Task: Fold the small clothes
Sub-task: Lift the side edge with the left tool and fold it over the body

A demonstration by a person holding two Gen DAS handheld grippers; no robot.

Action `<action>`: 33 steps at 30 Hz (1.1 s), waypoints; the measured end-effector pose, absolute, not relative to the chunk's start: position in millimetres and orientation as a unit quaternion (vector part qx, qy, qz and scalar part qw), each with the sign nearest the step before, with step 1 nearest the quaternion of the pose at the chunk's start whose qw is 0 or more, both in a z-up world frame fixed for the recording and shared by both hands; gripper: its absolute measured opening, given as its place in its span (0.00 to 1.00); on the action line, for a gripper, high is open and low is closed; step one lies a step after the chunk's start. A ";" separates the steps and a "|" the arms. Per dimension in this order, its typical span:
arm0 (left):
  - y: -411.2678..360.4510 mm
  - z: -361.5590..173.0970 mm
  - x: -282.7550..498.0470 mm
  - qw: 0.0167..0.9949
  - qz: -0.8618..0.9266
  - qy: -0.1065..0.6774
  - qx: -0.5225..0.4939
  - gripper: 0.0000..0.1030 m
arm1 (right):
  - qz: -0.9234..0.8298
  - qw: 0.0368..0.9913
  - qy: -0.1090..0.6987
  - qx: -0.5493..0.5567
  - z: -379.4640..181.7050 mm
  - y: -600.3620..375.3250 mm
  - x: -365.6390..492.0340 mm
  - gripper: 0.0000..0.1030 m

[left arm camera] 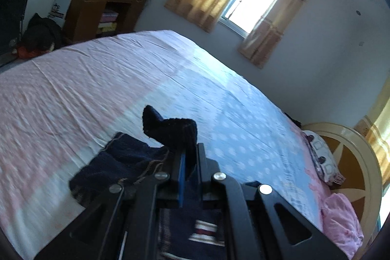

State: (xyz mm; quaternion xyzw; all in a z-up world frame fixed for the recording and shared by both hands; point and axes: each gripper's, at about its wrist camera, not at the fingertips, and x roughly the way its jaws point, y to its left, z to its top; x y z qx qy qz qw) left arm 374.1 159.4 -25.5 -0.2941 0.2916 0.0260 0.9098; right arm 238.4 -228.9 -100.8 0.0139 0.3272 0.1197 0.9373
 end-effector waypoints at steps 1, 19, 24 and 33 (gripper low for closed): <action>150.0 -24.0 375.5 0.908 0.016 0.294 -0.298 0.08 | 0.120 0.937 0.327 0.017 -102.1 -231.0 236.9 0.75; -16.7 -23.6 385.2 0.892 -0.093 0.335 -0.287 0.08 | 0.111 0.940 0.309 0.093 -116.5 -275.9 222.7 0.76; -50.1 -33.6 389.4 0.887 -0.113 0.354 -0.274 0.07 | 0.106 0.938 0.313 0.102 -119.2 -278.3 225.3 0.76; -109.4 -61.7 393.0 0.896 -0.108 0.366 -0.226 0.08 | 0.106 0.932 0.328 0.112 -128.1 -280.6 228.9 0.76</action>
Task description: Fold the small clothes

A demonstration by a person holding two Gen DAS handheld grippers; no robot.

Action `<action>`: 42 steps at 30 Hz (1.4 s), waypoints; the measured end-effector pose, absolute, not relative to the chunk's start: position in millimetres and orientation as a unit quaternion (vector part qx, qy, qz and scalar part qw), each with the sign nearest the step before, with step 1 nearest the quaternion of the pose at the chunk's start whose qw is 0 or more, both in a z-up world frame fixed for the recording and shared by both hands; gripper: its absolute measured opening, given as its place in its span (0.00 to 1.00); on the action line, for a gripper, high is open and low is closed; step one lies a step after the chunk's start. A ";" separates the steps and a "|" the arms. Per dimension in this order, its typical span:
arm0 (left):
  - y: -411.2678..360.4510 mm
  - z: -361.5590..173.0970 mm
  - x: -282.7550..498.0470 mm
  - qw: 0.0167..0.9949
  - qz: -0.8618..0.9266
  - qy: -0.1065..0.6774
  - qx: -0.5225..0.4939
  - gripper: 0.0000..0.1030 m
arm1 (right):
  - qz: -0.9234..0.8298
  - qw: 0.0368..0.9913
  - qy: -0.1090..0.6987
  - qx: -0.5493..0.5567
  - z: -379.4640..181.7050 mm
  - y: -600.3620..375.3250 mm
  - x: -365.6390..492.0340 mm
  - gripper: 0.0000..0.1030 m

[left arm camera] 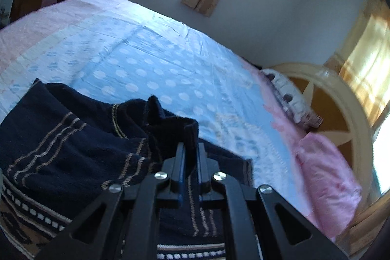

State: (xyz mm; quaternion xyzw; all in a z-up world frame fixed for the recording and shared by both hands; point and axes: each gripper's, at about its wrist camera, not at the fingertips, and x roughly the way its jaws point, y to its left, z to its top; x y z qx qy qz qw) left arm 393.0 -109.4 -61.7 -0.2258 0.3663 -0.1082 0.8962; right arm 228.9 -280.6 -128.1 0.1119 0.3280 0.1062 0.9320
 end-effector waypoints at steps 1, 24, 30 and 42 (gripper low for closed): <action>-115.0 -66.0 393.5 0.895 -0.113 0.371 -0.222 0.11 | 0.106 0.931 0.329 0.115 -129.1 -281.6 229.1 0.76; 46.5 -118.2 289.4 0.929 0.019 0.368 -0.035 0.77 | 0.125 0.921 0.348 0.125 -113.0 -284.0 247.4 0.75; 85.8 -144.1 284.0 0.906 0.005 0.399 -0.144 0.77 | 0.129 0.891 0.395 0.181 -101.5 -279.8 307.7 0.60; 110.8 -159.3 274.2 0.889 -0.073 0.384 -0.239 0.77 | 0.059 0.860 0.486 0.146 -165.9 -216.1 413.0 0.54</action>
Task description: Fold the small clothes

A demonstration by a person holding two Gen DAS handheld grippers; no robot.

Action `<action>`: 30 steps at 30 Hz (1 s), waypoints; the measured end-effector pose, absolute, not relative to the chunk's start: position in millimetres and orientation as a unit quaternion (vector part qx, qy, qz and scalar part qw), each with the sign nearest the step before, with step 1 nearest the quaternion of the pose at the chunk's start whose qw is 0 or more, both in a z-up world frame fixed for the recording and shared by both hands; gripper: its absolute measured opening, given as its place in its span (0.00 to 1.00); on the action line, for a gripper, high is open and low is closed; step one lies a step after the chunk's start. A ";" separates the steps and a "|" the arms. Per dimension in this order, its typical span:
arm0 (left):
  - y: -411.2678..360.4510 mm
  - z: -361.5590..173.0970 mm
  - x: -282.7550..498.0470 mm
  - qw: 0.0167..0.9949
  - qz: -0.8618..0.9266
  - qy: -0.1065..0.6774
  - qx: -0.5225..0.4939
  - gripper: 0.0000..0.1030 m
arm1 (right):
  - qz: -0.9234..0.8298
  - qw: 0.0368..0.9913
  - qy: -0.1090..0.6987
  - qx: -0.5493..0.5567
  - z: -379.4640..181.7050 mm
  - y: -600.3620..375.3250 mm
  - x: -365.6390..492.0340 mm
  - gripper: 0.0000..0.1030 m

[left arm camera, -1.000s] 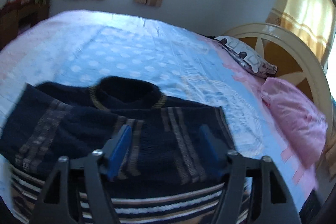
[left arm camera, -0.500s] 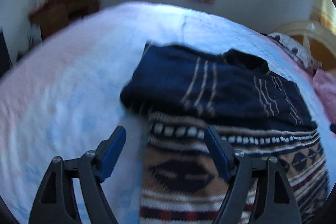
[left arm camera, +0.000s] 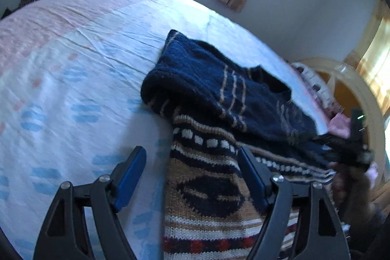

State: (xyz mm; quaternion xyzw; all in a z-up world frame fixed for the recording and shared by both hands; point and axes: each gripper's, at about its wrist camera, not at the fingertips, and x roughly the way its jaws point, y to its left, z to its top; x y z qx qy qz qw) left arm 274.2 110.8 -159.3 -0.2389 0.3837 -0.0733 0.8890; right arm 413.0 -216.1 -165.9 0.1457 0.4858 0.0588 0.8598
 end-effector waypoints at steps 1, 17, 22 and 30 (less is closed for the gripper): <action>114.1 -160.5 273.7 0.887 -0.078 0.381 -0.250 0.77 | 0.049 0.865 0.481 0.132 -167.8 -209.5 415.3 0.53; 111.6 -161.7 277.1 0.885 -0.082 0.378 -0.259 0.80 | 0.010 0.935 0.355 -0.026 -84.1 -200.2 388.3 0.06; 105.9 -160.5 279.5 0.888 -0.074 0.384 -0.242 0.81 | -0.014 0.931 0.364 -0.011 -86.6 -229.4 391.6 0.06; 95.2 -158.7 283.6 0.893 -0.060 0.396 -0.207 0.83 | -0.049 0.908 0.416 0.004 -136.1 -256.9 397.2 0.06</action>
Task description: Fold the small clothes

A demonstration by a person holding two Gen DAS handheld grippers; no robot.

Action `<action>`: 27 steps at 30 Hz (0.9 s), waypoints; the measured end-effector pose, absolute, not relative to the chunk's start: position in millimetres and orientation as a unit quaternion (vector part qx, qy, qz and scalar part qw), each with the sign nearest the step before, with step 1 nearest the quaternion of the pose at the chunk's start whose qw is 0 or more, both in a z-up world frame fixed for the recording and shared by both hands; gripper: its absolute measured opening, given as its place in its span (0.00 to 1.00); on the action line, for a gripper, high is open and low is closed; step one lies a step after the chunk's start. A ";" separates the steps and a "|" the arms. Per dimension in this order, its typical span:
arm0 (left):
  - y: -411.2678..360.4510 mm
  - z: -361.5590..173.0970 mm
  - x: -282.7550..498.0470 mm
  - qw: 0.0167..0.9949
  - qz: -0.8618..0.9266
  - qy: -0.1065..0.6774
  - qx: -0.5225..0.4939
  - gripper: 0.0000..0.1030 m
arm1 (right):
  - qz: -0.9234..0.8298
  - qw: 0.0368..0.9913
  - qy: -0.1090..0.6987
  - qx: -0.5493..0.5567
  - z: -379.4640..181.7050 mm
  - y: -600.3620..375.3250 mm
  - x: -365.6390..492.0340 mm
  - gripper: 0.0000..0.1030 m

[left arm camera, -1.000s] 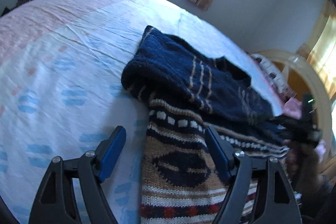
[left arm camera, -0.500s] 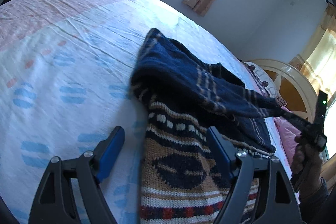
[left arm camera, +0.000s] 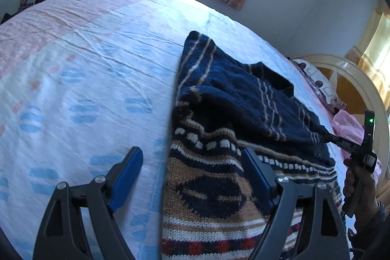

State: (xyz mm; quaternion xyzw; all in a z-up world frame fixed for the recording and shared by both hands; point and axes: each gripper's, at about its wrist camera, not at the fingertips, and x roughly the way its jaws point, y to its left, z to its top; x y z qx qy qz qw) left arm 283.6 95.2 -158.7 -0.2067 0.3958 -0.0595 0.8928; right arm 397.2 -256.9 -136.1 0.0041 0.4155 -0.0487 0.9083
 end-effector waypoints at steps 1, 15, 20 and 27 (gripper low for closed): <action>94.3 -158.6 283.6 0.893 -0.058 0.397 -0.204 0.83 | -0.054 0.907 0.418 0.008 -141.4 -260.6 396.8 0.06; 82.5 -157.5 289.1 0.892 -0.031 0.427 -0.143 0.85 | -0.068 0.897 0.435 0.046 -151.8 -288.0 391.9 0.09; 86.0 -144.6 287.1 0.895 -0.022 0.424 -0.136 0.85 | -0.080 0.912 0.402 0.022 -128.6 -283.3 376.5 0.45; 100.5 -98.3 307.5 0.928 0.043 0.365 -0.059 0.95 | 0.017 0.931 0.365 0.003 -105.6 -231.1 378.7 0.58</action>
